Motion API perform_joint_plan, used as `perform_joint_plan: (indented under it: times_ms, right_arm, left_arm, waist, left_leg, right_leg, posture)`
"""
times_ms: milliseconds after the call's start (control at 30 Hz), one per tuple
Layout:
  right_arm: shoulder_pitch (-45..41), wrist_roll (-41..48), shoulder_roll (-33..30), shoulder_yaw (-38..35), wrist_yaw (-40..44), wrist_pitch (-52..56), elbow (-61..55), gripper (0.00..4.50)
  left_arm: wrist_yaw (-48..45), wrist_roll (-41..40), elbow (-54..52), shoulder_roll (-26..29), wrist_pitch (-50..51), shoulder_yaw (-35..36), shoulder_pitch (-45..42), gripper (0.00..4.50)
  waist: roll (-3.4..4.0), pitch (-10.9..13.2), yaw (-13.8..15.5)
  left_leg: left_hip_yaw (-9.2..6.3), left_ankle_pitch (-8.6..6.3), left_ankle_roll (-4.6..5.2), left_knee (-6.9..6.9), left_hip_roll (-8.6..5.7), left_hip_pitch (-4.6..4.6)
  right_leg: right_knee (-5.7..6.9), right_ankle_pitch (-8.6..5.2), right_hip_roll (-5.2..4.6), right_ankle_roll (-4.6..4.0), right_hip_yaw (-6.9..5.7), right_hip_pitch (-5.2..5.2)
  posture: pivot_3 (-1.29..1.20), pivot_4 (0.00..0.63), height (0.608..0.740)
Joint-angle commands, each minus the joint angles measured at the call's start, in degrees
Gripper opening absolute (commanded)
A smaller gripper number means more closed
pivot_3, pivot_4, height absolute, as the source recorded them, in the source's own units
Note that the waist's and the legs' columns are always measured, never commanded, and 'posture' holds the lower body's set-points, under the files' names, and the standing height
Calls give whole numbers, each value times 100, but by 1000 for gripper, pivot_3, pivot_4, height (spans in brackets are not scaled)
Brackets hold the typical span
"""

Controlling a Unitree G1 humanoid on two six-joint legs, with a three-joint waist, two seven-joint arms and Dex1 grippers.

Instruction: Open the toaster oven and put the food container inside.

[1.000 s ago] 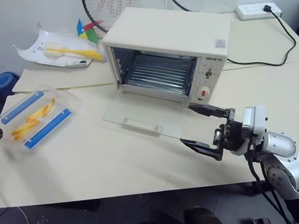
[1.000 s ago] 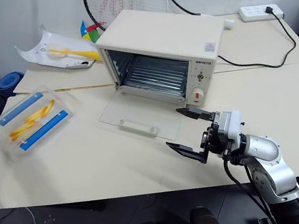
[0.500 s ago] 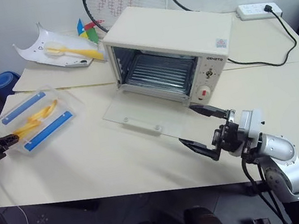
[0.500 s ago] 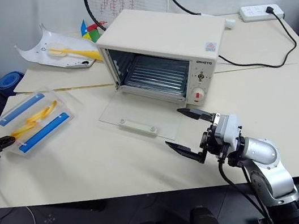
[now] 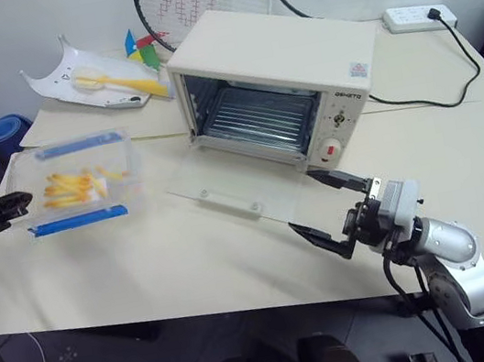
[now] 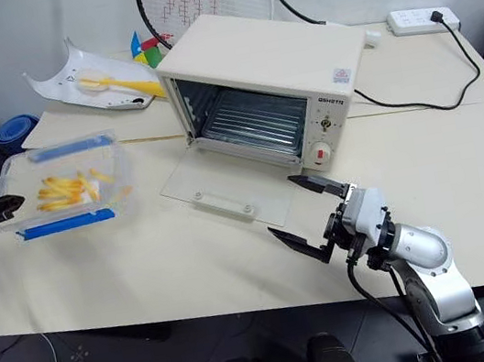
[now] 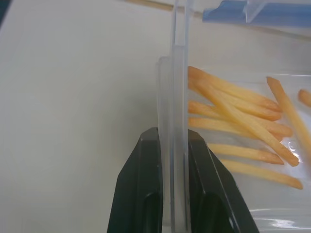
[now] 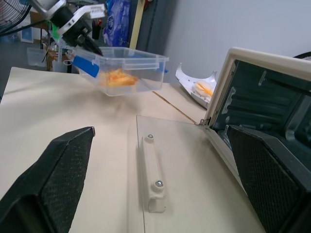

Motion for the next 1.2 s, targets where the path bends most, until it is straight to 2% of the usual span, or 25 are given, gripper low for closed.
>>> perform_joint_plan:
  times_ms: [33,133,300,467,633,700,767,933,1067,1133,1167,1200]
  right_arm:
    - [52,-7,-99,-176,-52,-92,-88,4500]
    - [219,-29,-141,-213,-102,-114,-157,4500]
    - [528,-86,-111,-245,-321,-74,-406,4500]
    - [853,-189,-63,-296,-627,-46,-730,4500]
    - [1152,-266,-44,-359,-949,-12,-1048,4500]
    - [1257,-291,-40,-362,-1046,-16,-1133,4500]
    - [1313,-309,-44,-351,-1109,-19,-1176,4500]
    - [1328,-223,-110,-370,-1247,130,-1386,4500]
    - [1244,161,-345,-201,-1212,870,-1820,4500]
    - [1192,253,-474,-71,-1294,1391,-2004,4135]
    - [1148,239,-541,15,-1328,1639,-2063,3898]
    - [1080,154,-595,131,-1373,1867,-2089,3489]
  left_arm:
    - [-67,-291,-969,-246,612,-207,-305,182]
    - [110,-308,-1262,-862,811,-502,-824,182]
    - [378,-117,-994,-2024,763,-1038,-1645,182]
    - [271,420,-321,-2457,254,-1948,-1907,182]
    - [235,707,270,-2772,-206,-2092,-2153,182]
    - [241,761,425,-2888,-320,-2044,-2239,920]
    - [201,796,513,-2956,-404,-2008,-2280,1353]
    - [-111,545,436,-2855,-810,-1463,-2193,2879]
    - [-1234,332,-123,-2142,-1610,-1213,-1544,2879]
    - [-1853,388,-230,-1729,-2368,-1184,-1076,2912]
    - [-2216,376,-235,-1559,-2790,-1145,-829,2493]
    - [-2772,327,-249,-1409,-3425,-1089,-505,2275]
  waist:
    - [0,0,23]
    - [-3,1,47]
    - [-6,4,34]
    - [-6,4,-50]
    - [-6,4,-32]
    - [-6,4,0]
    - [-6,4,19]
    - [-6,5,2]
    - [-6,4,-53]
    - [-6,4,-100]
    - [-6,4,-107]
    - [-6,4,-101]
  left_leg:
    - [-9,0,1,4,-4,-1]
    - [-28,0,3,9,-14,-4]
    - [-38,1,5,11,-26,-9]
    - [-65,0,-2,-1,-43,12]
    - [-72,5,-16,6,-41,3]
    - [-71,4,-16,6,-42,3]
    - [-72,4,-15,6,-43,1]
    - [-76,4,-15,7,-45,-4]
    - [-77,0,-24,0,-48,-4]
    - [-87,-3,-31,-1,-49,0]
    - [-90,-4,-33,-1,-48,6]
    - [-97,-5,-34,1,-48,7]
  right_leg:
    - [0,0,0,0,5,4]
    - [0,0,2,0,20,9]
    - [1,0,3,1,30,7]
    - [0,-1,15,2,56,-11]
    - [4,-1,24,2,66,-28]
    - [5,-1,24,2,68,-29]
    - [6,-1,24,2,67,-30]
    - [7,-1,23,2,66,-32]
    - [21,-1,24,2,67,-66]
    - [29,-1,25,2,64,-76]
    - [26,-1,26,1,63,-77]
    - [21,-1,26,1,60,-76]
  posture:
    - [0,150,740]
    - [0,150,740]
    - [0,150,740]
    - [0,150,740]
    - [0,150,740]
    - [0,150,740]
    - [0,150,740]
    - [0,150,740]
    - [0,150,740]
    - [0,150,740]
    - [0,150,740]
    - [0,150,740]
